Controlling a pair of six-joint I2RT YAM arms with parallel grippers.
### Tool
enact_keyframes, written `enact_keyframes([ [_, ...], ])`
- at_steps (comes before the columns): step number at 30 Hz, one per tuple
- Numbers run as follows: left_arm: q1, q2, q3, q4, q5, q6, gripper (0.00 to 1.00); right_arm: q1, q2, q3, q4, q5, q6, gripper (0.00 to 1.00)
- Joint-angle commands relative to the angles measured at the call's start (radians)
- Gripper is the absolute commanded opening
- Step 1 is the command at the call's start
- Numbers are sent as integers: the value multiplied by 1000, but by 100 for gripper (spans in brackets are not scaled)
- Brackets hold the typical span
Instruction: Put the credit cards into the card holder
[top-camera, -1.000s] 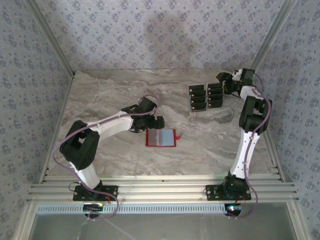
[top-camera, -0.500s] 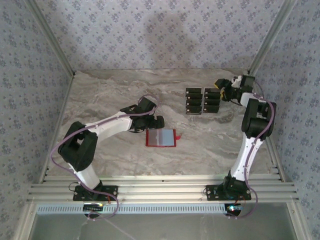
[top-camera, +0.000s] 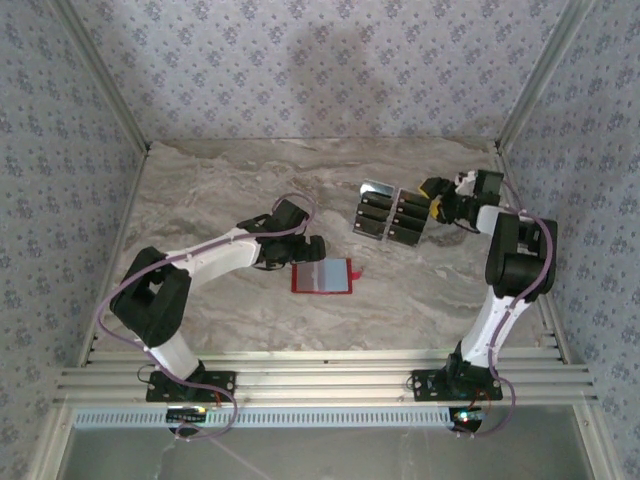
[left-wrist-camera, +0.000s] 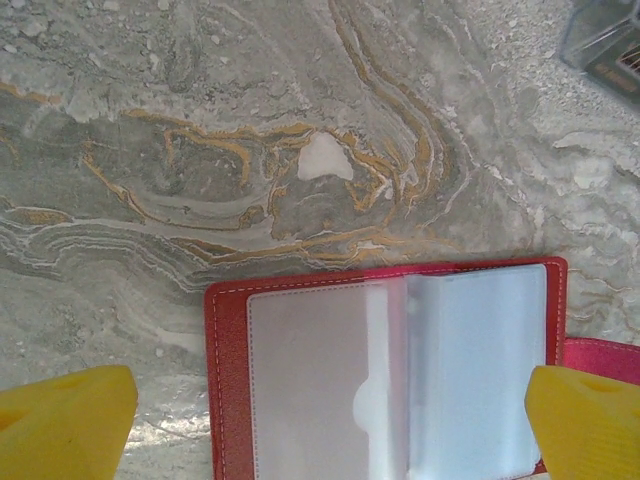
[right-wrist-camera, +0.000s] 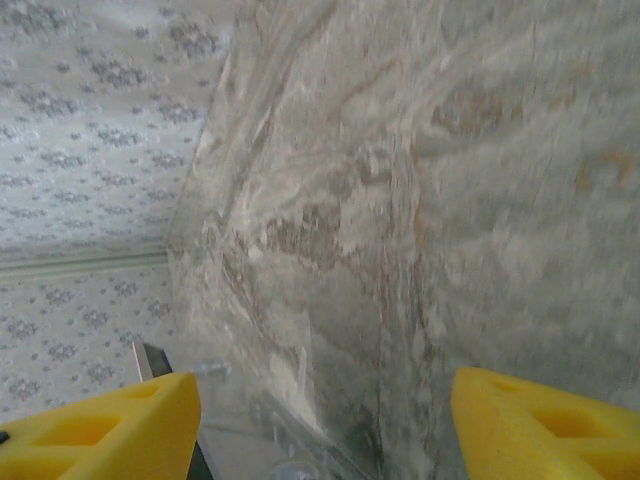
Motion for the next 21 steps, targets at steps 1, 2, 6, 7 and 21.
enact_keyframes([
  [1,3,-44,-4,10,4,-10,100,9,-90,-46,0,-9,-2,69],
  [2,3,-47,-4,9,1,-7,100,6,-118,-54,-25,11,-13,70],
  [6,5,-54,3,-7,-17,0,100,1,-248,-60,-146,139,-80,73],
  [7,5,-56,4,-12,-23,3,100,3,-284,-57,-171,170,-94,73],
  [21,117,-144,-25,-64,-45,42,100,392,-444,174,-741,620,-567,64],
])
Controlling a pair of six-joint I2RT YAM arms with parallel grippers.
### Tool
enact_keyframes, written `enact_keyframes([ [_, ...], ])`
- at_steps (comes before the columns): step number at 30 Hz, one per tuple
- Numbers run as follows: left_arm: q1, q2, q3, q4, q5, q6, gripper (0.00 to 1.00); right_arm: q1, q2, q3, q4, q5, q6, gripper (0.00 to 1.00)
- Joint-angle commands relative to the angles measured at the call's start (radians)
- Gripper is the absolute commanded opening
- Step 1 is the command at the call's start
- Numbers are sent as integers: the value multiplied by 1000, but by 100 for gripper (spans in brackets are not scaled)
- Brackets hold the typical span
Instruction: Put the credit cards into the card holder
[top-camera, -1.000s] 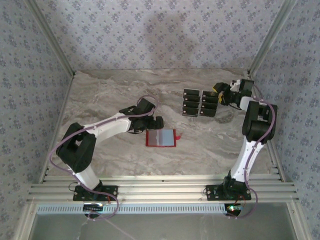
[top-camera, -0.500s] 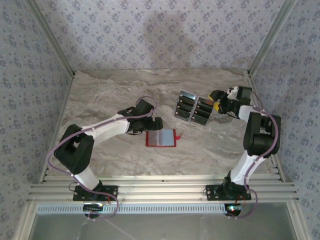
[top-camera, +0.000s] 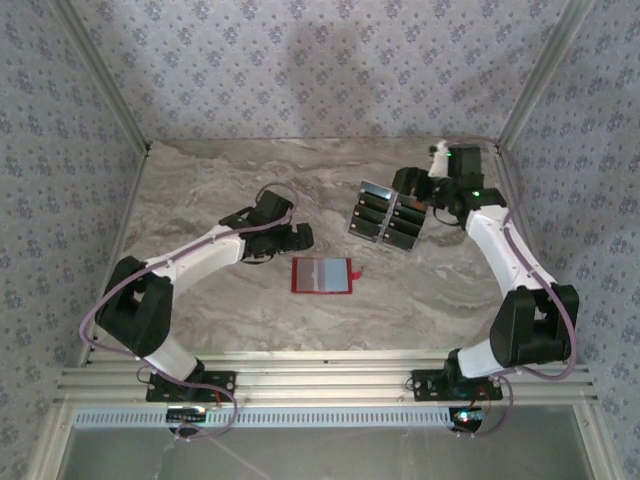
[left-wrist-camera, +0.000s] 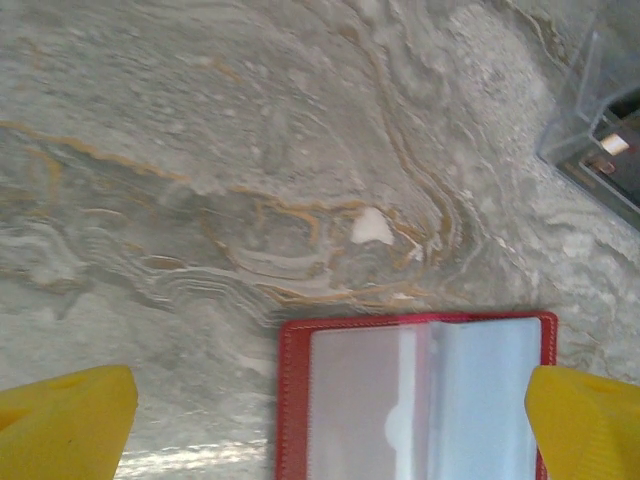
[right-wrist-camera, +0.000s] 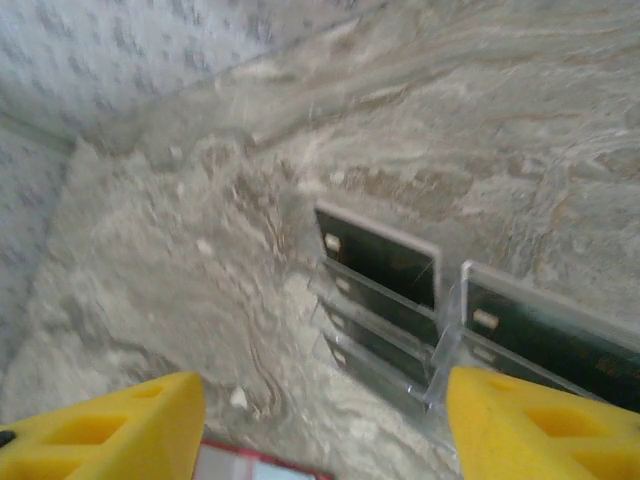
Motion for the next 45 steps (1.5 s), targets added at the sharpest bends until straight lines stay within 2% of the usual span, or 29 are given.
enact_keyframes([
  [1,34,-55,-20,-40,-14,29,100,79,36,55,-211,185,-183,62],
  [6,72,-79,-36,-43,-6,36,100,202,145,132,-342,385,-352,49],
  [9,80,-81,-40,-45,-2,37,100,247,210,163,-388,490,-409,42],
  [12,84,-81,-39,-45,2,37,100,262,262,194,-429,543,-447,38],
  [22,84,-76,-48,-38,12,37,100,249,367,259,-501,555,-502,36],
  [45,84,-64,-56,-14,29,24,100,234,472,276,-517,599,-518,32],
])
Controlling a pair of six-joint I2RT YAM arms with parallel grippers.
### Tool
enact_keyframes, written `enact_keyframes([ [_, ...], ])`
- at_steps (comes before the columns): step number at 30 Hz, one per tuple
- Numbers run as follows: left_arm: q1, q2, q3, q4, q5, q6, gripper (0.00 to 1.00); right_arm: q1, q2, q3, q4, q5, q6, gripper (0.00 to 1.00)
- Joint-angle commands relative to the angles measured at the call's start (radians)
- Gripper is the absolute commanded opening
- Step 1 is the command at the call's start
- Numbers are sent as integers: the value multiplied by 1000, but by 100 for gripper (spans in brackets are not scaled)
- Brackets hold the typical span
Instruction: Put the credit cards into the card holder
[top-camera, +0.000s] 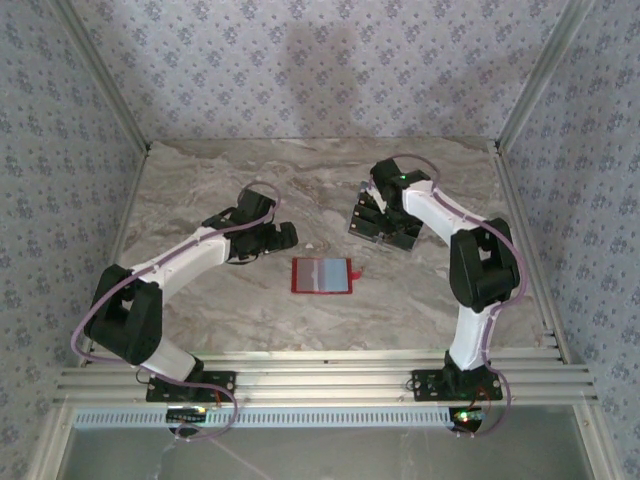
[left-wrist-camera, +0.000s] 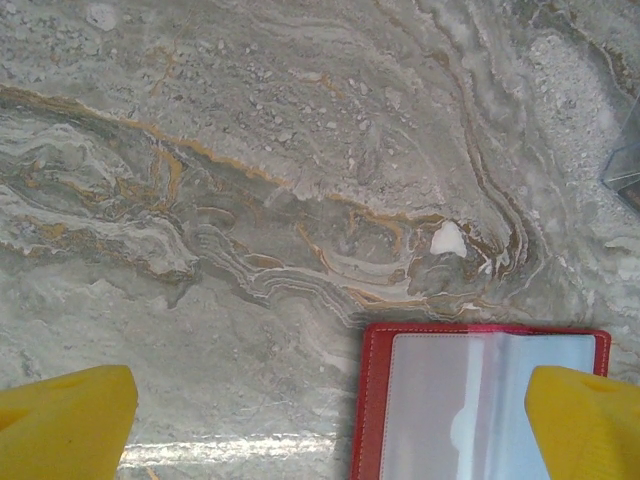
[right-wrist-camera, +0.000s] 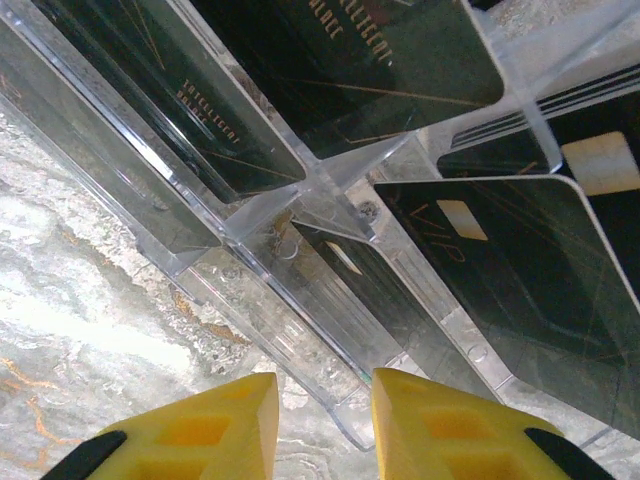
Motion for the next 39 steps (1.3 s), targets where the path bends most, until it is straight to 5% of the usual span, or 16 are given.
enact_keyframes([
  [1,6,-10,-5,10,16,0,100,-3,37,30,-35,31,-22,31],
  [13,5,-11,-8,18,21,-3,100,1,49,28,-40,50,-26,19],
  [27,6,-9,-4,18,24,-3,100,5,62,24,-52,62,-37,29],
  [39,6,-10,-5,20,25,-6,100,-5,35,7,-52,25,-28,13],
])
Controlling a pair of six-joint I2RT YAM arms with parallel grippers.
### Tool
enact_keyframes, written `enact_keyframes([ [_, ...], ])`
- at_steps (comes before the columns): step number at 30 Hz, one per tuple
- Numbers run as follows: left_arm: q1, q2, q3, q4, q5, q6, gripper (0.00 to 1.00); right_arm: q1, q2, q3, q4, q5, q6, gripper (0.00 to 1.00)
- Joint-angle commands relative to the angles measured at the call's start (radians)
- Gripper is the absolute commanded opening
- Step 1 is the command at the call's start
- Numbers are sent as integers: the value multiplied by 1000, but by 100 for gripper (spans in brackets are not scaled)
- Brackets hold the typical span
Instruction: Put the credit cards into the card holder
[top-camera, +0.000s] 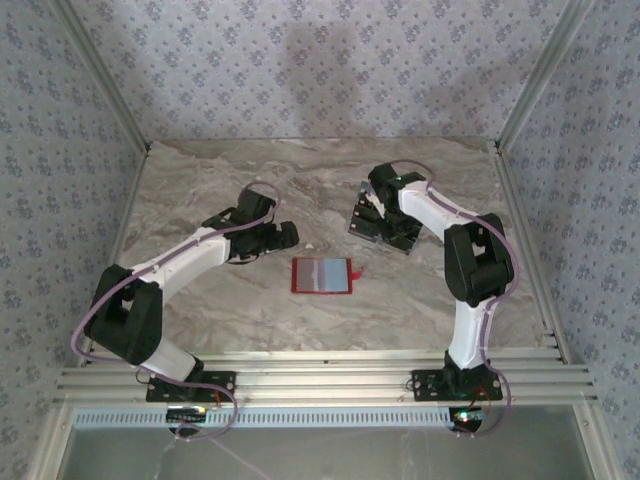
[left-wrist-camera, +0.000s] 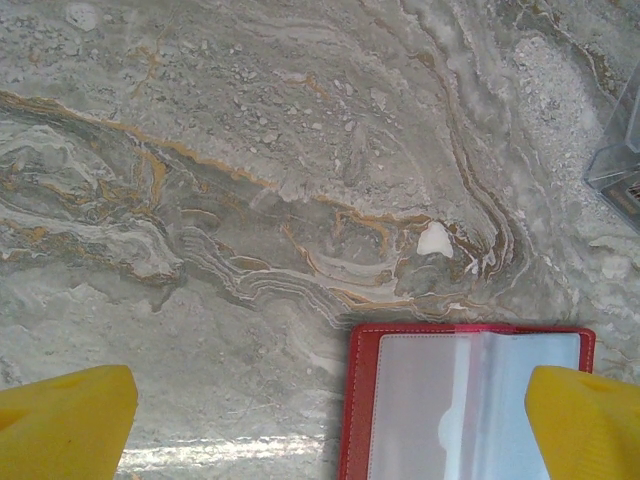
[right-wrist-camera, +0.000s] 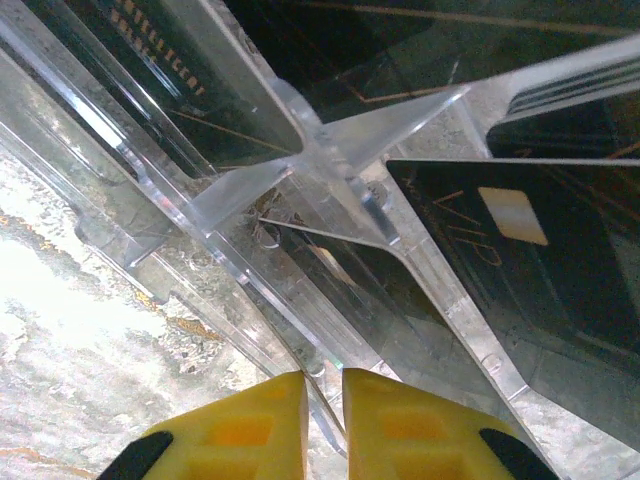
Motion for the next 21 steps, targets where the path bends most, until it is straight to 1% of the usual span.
enact_keyframes([
  [1,6,-10,-1,0,10,-3,100,-7,-16,0,-29,-11,1,13],
  [5,6,-11,-1,2,9,-3,100,-14,-20,-1,-34,-10,17,12],
  [10,7,-10,2,2,11,-2,100,-35,-31,-7,-42,-8,44,8],
  [15,6,-11,2,2,11,-2,100,-41,-42,-7,-44,-40,58,6],
  [17,5,-10,1,2,10,-2,100,-40,-43,-6,-49,-51,63,7],
  [19,5,-11,2,1,11,-2,100,-38,-39,-4,-50,-51,65,13],
  [21,5,-13,1,1,11,-4,100,-36,-33,-6,-54,-47,65,15],
])
